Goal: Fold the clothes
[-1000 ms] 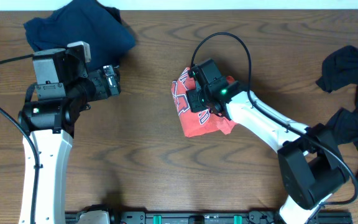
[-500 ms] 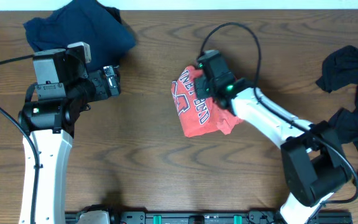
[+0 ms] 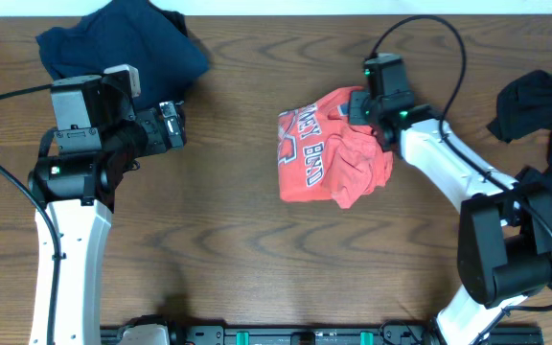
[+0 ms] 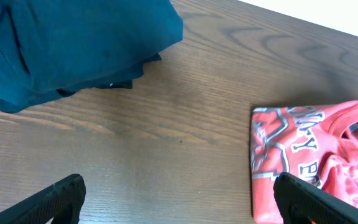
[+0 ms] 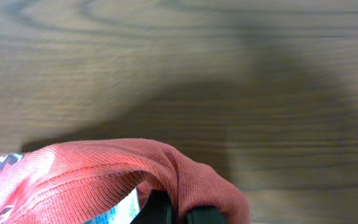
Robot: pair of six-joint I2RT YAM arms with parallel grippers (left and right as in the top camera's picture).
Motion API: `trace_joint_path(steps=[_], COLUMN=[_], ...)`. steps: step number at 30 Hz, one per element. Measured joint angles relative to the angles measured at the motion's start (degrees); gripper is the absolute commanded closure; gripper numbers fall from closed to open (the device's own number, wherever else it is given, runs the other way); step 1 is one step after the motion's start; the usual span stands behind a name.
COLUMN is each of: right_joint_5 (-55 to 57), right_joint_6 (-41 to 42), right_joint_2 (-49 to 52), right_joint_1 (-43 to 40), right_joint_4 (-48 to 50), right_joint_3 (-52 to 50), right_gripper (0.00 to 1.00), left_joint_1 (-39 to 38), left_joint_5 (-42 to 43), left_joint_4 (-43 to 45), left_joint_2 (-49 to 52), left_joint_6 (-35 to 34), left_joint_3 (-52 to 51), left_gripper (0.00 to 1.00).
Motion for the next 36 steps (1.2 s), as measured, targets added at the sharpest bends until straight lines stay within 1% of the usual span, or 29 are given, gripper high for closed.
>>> trace_joint_path(steps=[1,3,4,6,7,8,10,13,16,21,28,36], right_joint_5=[0.07,-0.87,-1.86,-4.26,-5.38,-6.45,-9.07,-12.83,-16.09,-19.37,-21.59,-22.91], right_joint_6=[-0.31,-2.56,-3.96,-6.99,-8.09,-9.07,-11.45,-15.04,-19.43,-26.1,-30.38,-31.26], right_joint_2=[0.0,0.0,-0.11,-0.7,-1.2,-1.79,-3.52,-6.62,-9.09,-8.39,-3.1,-0.44], right_joint_1=[-0.59,-1.68,-2.14,-2.56,-2.64,-2.73,-2.8,-2.8,-2.8,-2.8,-2.8,-2.8], right_joint_4=[0.74,2.62,3.3,3.1,2.4,1.46,-1.11,-5.09,-10.45,-19.12,-21.31,-21.07], right_joint_3=[0.0,0.0,0.02,0.04,0.11,0.17,0.92,2.14,3.3,3.69,3.67,3.67], right_gripper=[0.66,0.42,0.37,0.37,0.4,0.46,0.51,0.5,0.47,0.46,0.46,0.48], left_joint_1=[0.0,0.0,0.0,0.0,0.0,0.0,0.0,0.0,0.0,0.0,0.0,0.0], left_joint_5=[-0.02,-0.02,-0.02,-0.02,-0.02,-0.02,0.0,0.0,-0.02,-0.02,0.0,-0.02], left_joint_4=[0.0,0.04,0.07,0.07,0.07,0.07,0.04,0.04,0.07,0.02,-0.04,-0.85], left_joint_2=[0.0,0.0,0.0,0.0,0.0,0.0,0.0,0.0,0.0,0.0,0.0,0.0], left_joint_6=[0.0,0.0,0.0,0.0,0.0,0.0,0.0,0.0,0.0,0.0,0.0,-0.02], left_joint_3=[0.0,0.0,0.0,0.0,0.0,0.0,0.0,0.0,0.0,0.0,0.0,0.0], left_gripper=[0.02,0.02,0.02,0.02,0.02,0.02,0.02,0.02,0.02,0.02,0.02,0.02])
